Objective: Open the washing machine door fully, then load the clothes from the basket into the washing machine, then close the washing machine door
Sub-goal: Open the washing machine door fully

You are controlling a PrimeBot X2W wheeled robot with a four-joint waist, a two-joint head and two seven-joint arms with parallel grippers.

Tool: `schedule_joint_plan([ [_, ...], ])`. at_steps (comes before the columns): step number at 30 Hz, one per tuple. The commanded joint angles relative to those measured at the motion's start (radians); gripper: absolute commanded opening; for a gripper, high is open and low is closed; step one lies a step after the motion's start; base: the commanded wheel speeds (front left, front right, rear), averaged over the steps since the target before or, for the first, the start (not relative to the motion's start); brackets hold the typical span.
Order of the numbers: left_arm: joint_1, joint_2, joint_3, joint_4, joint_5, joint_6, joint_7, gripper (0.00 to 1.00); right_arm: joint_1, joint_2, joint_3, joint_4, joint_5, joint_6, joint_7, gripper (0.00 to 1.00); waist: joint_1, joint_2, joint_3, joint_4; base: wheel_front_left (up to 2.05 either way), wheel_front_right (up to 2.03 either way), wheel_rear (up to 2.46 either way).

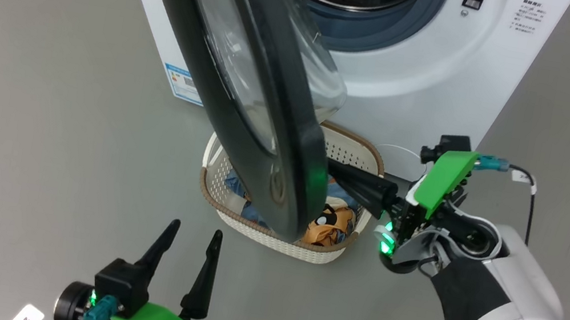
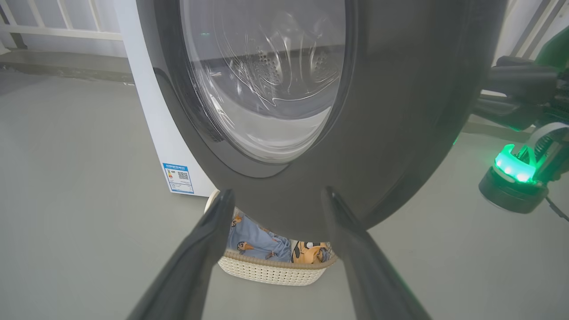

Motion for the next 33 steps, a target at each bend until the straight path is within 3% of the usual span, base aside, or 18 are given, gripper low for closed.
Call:
schedule_joint_plan([
  [1, -0.005, 0.013, 0.035, -0.018, 0.007, -0.004, -0.009, 1.00, 0.013, 0.033, 0.023, -0.034, 0.018, 0.002, -0.002, 0.00, 0.0000, 0.0000, -0.006, 0.000, 0.00, 0.00, 0.00],
  [21, 0.030, 0.013, 0.049, -0.014, 0.014, -0.013, -0.009, 1.00, 0.045, 0.033, 0.245, -0.102, 0.195, 0.002, -0.107, 0.00, 0.0000, 0.0000, -0.036, 0.003, 0.00, 0.00, 0.00],
  [28, 0.032, 0.013, 0.072, -0.015, 0.022, -0.013, -0.009, 1.00, 0.049, 0.020, 0.231, -0.110, 0.143, 0.002, -0.158, 0.00, 0.0000, 0.0000, -0.048, -0.029, 0.00, 0.00, 0.00],
  [33, 0.041, 0.013, 0.101, -0.013, 0.036, -0.018, -0.009, 1.00, 0.105, -0.036, 0.213, -0.189, 0.044, 0.002, -0.239, 0.00, 0.0000, 0.0000, -0.078, -0.063, 0.00, 0.00, 0.00],
])
